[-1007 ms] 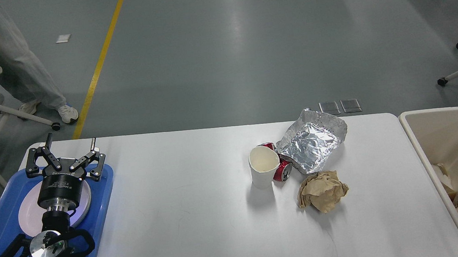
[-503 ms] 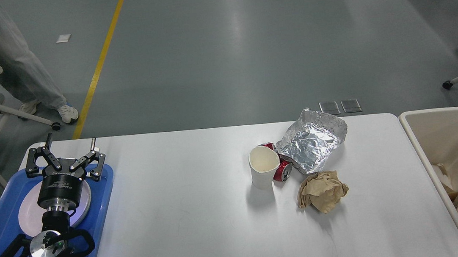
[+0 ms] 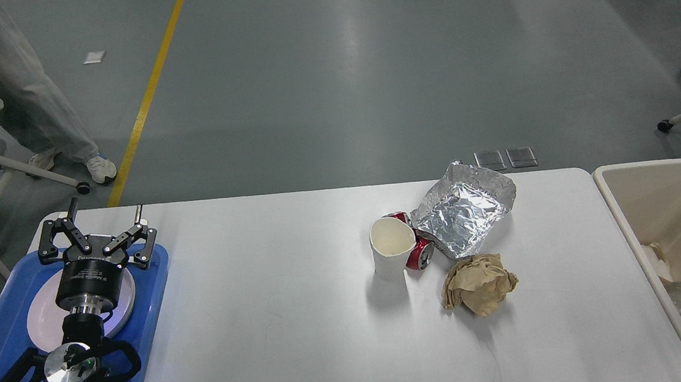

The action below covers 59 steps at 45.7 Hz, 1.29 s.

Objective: Tidy desktop
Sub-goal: 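Raise the right gripper and move it toward the crumpled foil wrapper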

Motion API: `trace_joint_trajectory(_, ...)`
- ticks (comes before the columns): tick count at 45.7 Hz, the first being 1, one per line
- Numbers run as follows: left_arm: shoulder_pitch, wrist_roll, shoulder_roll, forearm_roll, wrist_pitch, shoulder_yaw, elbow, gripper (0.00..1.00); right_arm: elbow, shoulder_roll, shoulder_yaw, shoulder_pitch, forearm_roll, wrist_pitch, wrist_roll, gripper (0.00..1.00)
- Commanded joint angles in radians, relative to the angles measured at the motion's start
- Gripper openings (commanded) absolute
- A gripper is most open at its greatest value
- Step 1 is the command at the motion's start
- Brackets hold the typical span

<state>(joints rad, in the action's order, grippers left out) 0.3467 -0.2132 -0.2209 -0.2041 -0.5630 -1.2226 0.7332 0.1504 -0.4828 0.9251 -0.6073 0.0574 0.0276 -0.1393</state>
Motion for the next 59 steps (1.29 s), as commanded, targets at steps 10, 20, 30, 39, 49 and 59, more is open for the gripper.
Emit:
trace_joint_trajectory(10, 0.0, 0.0, 0.0, 0.0, 0.0, 0.0, 0.0, 0.96, 0.474, -0.134, 0.044, -0.44, -0.295, 0.133, -0.028, 1.0)
trace_joint_trajectory(20, 0.0, 0.0, 0.0, 0.0, 0.0, 0.0, 0.0, 0.96, 0.799, -0.085, 0.323, -0.937, -0.35, 0.464, -0.032, 1.0)
trace_joint_trajectory(30, 0.0, 0.0, 0.0, 0.0, 0.0, 0.0, 0.0, 0.96, 1.063, 0.052, 0.397, -1.362, -0.343, 0.736, -0.032, 1.0)
trace_joint_trajectory(39, 0.0, 0.0, 0.0, 0.0, 0.0, 0.0, 0.0, 0.96, 1.265, 0.147, 0.397, -1.597, -0.327, 0.769, -0.031, 1.0)
trace_joint_trajectory(49, 0.0, 0.0, 0.0, 0.0, 0.0, 0.0, 0.0, 0.96, 1.475, 0.216, 0.397, -1.792, -0.163, 0.741, -0.026, 1.0)
trace_joint_trajectory(59, 0.0, 0.0, 0.0, 0.0, 0.0, 0.0, 0.0, 0.96, 1.531, 0.265, 0.386, -1.852, -0.16, 0.655, -0.023, 1.0)
